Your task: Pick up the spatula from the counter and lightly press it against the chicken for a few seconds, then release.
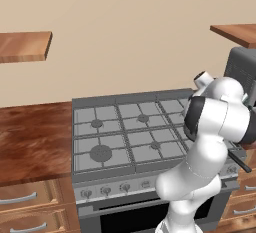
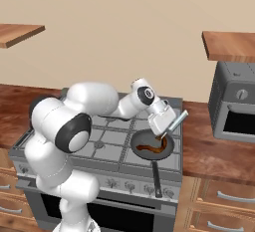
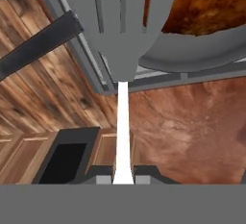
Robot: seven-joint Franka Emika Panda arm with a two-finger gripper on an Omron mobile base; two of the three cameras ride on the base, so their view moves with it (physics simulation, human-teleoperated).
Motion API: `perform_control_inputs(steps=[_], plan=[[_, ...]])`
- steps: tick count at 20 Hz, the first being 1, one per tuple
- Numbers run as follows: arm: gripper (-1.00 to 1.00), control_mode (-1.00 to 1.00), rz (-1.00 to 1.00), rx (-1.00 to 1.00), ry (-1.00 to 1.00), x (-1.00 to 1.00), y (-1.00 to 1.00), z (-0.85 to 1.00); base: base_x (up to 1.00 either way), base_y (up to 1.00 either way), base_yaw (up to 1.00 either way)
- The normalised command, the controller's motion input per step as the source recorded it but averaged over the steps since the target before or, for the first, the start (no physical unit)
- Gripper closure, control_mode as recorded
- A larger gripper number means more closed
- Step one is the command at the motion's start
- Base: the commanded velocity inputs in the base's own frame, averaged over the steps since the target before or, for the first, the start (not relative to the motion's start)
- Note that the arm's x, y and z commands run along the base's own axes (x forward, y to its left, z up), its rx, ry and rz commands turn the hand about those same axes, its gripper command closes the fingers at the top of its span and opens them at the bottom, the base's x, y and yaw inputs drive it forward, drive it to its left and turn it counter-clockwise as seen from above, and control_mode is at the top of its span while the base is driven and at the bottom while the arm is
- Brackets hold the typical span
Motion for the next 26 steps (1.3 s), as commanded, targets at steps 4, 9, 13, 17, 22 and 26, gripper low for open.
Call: perform_control_inputs(steps=[4,9,13,17,22,26], plan=[[1.0,-1.0,0.04,0.0,0.0,0.15,-0.05,-0.18,0.0,0.0,0.0],[1.0,-1.0,0.04,0.0,0.0,0.15,0.0,-0.17,0.0,0.0,0.0],[1.0,-1.0,0.05,0.0,0.0,0.15,0.0,-0.14,0.0,0.0,0.0],[1.0,-1.0,0.05,0.0,0.0,0.18,-0.02,-0.16,0.0,0.0,0.0],[1.0,-1.0,0.05,0.0,0.0,0.22,-0.05,-0.17,0.0,0.0,0.0],[1.0,-1.0,0.05,0.0,0.0,0.18,-0.02,-0.18,0.0,0.0,0.0]])
